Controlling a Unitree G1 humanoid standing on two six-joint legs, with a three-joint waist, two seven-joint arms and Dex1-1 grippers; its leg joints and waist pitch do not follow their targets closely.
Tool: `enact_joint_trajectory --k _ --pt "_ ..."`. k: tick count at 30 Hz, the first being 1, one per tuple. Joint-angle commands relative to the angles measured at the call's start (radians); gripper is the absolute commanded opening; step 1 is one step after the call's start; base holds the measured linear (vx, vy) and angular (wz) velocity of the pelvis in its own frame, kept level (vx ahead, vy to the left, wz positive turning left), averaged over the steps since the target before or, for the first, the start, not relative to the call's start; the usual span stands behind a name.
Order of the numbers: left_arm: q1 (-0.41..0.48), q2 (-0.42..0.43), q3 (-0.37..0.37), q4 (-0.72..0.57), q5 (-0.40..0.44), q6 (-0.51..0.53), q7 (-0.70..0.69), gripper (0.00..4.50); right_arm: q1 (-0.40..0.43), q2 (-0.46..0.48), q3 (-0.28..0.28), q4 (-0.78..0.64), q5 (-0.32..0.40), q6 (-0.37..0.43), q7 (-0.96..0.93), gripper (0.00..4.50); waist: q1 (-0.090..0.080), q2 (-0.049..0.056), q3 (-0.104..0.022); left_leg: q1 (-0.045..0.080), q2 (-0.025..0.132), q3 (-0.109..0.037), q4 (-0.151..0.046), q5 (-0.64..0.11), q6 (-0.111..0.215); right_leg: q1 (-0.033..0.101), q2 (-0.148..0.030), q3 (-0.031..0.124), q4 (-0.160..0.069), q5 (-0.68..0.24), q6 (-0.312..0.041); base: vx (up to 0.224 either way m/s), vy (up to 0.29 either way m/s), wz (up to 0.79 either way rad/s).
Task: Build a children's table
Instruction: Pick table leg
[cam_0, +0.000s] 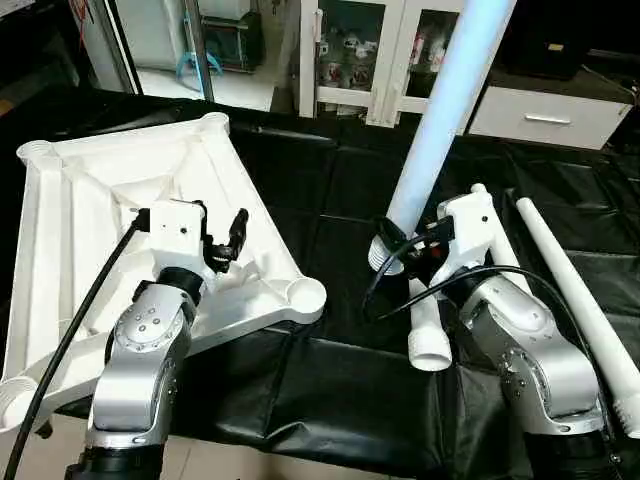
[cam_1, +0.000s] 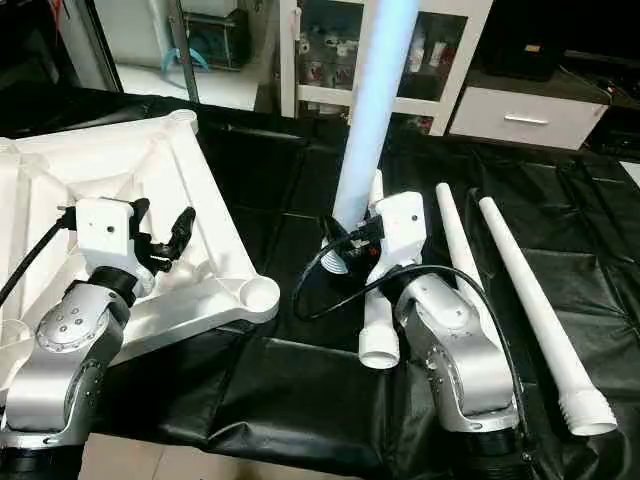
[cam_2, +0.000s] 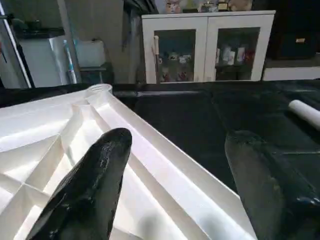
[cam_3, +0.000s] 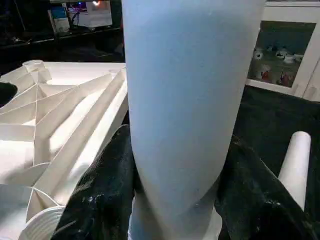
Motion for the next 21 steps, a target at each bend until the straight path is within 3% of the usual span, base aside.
enact_joint_trajectory --k 1,5,7,9,15,21 --pt "-0.016 0.007 -0.004 -0.013 -0.008 0.014 -0.005 3.47 -0.007 -0.003 -0.009 0.002 -0.003 -0.013 -0.001 1.88 0.002 0.011 -0.075 -0.009 0.016 -0.006 -0.064 0.011 0.126 0.064 -0.043 0.035 -0.044 0.010 -0.253 0.000 0.000 0.00" --pt "-0.018 0.009 -0.004 -0.010 -0.010 0.012 -0.005 3.47 -0.010 -0.004 -0.008 0.007 -0.006 -0.017 0.002 1.88 0.000 0.011 -0.077 -0.003 0.018 -0.011 -0.061 0.049 0.160 0.058 -0.040 0.030 -0.037 0.037 -0.254 0.000 0.000 0.00" --pt "-0.019 0.010 -0.004 -0.010 -0.010 0.011 -0.007 3.47 -0.010 -0.002 -0.005 0.009 -0.008 -0.021 0.001 1.88 0.002 0.010 -0.077 -0.008 0.014 -0.009 -0.058 0.057 0.170 0.061 -0.041 0.032 -0.038 0.038 -0.256 0.000 0.000 0.00" --pt "-0.021 0.011 -0.003 -0.010 -0.009 0.011 -0.009 3.47 -0.011 -0.001 -0.004 0.010 -0.008 -0.021 0.001 1.88 0.004 0.010 -0.077 -0.011 0.012 -0.008 -0.057 0.061 0.173 0.064 -0.042 0.033 -0.039 0.033 -0.257 0.000 0.000 0.00" --pt "-0.025 0.013 -0.002 -0.005 -0.010 0.009 -0.011 3.47 -0.013 0.000 -0.001 0.013 -0.012 -0.024 0.000 1.88 0.001 0.014 -0.076 -0.002 0.017 -0.013 -0.059 0.065 0.186 0.057 -0.040 0.027 -0.036 0.028 -0.259 0.000 0.000 0.00" --pt "-0.028 0.016 -0.002 -0.001 -0.016 0.009 -0.019 3.47 -0.013 0.003 0.000 0.015 -0.018 -0.028 -0.001 1.88 0.003 0.013 -0.077 -0.009 0.014 -0.012 -0.058 0.063 0.174 0.065 -0.040 0.029 -0.039 0.022 -0.258 0.000 0.000 0.00"
